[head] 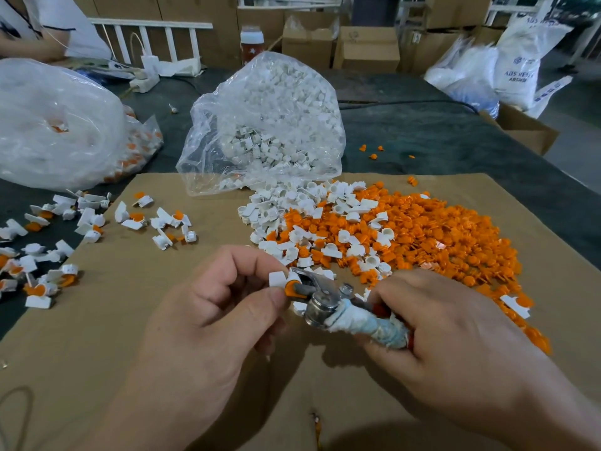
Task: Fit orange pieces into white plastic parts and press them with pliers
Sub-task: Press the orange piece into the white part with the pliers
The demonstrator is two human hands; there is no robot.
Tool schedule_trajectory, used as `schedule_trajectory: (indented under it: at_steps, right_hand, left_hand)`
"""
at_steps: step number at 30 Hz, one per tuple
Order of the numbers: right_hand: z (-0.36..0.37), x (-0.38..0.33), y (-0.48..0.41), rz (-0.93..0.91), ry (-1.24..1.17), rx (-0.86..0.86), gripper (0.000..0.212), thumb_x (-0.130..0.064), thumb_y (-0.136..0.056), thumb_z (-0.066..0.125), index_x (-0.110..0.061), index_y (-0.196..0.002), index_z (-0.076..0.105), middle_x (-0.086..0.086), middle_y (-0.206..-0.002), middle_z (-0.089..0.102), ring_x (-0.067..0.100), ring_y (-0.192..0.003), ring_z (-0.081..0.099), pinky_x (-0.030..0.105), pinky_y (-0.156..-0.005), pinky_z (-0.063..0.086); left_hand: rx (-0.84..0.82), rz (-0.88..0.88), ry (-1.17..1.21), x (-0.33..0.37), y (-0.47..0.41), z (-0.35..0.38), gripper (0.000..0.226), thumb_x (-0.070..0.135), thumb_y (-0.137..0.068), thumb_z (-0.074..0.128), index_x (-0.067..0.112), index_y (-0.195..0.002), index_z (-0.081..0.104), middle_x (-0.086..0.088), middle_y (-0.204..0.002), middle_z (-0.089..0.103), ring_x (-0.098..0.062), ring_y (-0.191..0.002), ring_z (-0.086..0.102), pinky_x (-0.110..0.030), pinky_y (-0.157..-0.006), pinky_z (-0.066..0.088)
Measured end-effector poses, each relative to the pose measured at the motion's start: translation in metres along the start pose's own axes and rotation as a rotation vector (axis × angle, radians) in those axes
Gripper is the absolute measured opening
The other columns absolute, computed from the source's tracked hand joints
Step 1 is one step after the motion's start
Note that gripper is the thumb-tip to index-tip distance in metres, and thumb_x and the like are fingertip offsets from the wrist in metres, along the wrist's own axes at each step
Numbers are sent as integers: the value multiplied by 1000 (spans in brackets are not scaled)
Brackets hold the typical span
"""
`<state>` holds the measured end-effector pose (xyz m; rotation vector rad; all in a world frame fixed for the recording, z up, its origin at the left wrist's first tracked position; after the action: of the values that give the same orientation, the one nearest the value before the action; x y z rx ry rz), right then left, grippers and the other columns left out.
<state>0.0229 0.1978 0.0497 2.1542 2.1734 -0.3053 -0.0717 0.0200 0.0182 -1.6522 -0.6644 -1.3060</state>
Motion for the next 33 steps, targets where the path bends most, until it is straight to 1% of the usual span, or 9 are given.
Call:
schedule_trajectory:
  at_steps: [4,9,13,15,17,21,26,30,33]
  right_hand:
    - [-3,-1,1,15,15,1,47,-71,-72,14,-33,-79,41,-15,-78,46,6,-78,43,17,-61,30]
    - [-4,-7,3,33,17,93,36,-61,-77,33,-29,-68,46,-11,-63,47,10,-59,44,27,-48,36]
    - [5,1,0,85,-63,39,57,-82,-73,20,-34,-77,49,-16,-74,49,5,-74,46,25,-61,41]
    - [6,6,-2,106,-4,44,63,-90,-68,11,-40,-81,46,-22,-77,46,0,-77,44,21,-64,35]
    - [5,11,-3,136,73,88,63,-88,-72,15,-41,-92,52,-23,-81,48,2,-79,44,24,-69,36]
    - [4,20,-3,211,215,147,66,-81,-76,26,-33,-108,59,-13,-90,55,16,-86,48,37,-76,41]
    - [12,19,-4,249,231,60,70,-80,-71,31,-34,-121,52,-11,-105,52,18,-104,42,40,-90,35]
    - [1,3,-2,117,77,262,56,-69,-79,41,-28,-113,59,-10,-107,56,15,-103,49,39,-87,42]
    - [0,-23,-1,-111,-54,294,34,-53,-84,53,-25,-98,63,-8,-93,61,12,-84,57,32,-68,54]
  left_hand:
    - [7,-8,1,0,0,-1,16,36,-74,69,28,-88,72,-4,-65,65,-16,-55,62,-23,-48,49]
    - [46,5,3,-2,-1,-5,14,33,-76,69,28,-89,72,-7,-65,66,-20,-53,62,-28,-45,48]
    - [113,-57,-55,-1,-1,-9,16,35,-72,69,30,-87,71,-3,-63,66,-18,-52,62,-29,-47,49]
    - [187,-137,-23,-3,-3,-15,8,25,-74,70,29,-81,71,-3,-61,65,-13,-51,60,-24,-47,49]
    - [217,-244,7,-7,-5,-17,18,8,-82,69,25,-76,71,-5,-60,65,-12,-49,58,-23,-46,48]
    - [54,-467,37,-11,5,3,18,6,-80,63,20,-73,71,-8,-57,63,-15,-48,58,-22,-44,46]
    - [-68,-582,12,-12,12,21,28,2,-88,61,22,-71,71,-9,-62,67,-18,-49,60,-25,-45,47]
    - [-80,-585,-59,-11,14,22,26,8,-89,61,27,-73,69,-13,-61,68,-23,-50,60,-34,-56,50]
    - [-95,-470,-127,-7,15,25,24,14,-91,61,33,-79,67,-7,-61,70,-19,-53,65,-28,-55,53]
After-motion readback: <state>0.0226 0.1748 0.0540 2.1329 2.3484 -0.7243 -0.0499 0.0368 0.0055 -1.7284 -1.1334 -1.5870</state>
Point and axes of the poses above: each hand's wrist, its own y-axis away from the middle knuckle, its own z-axis out of the palm, x = y × z, the point moved 5 cm from there along -y, towards the middle knuckle
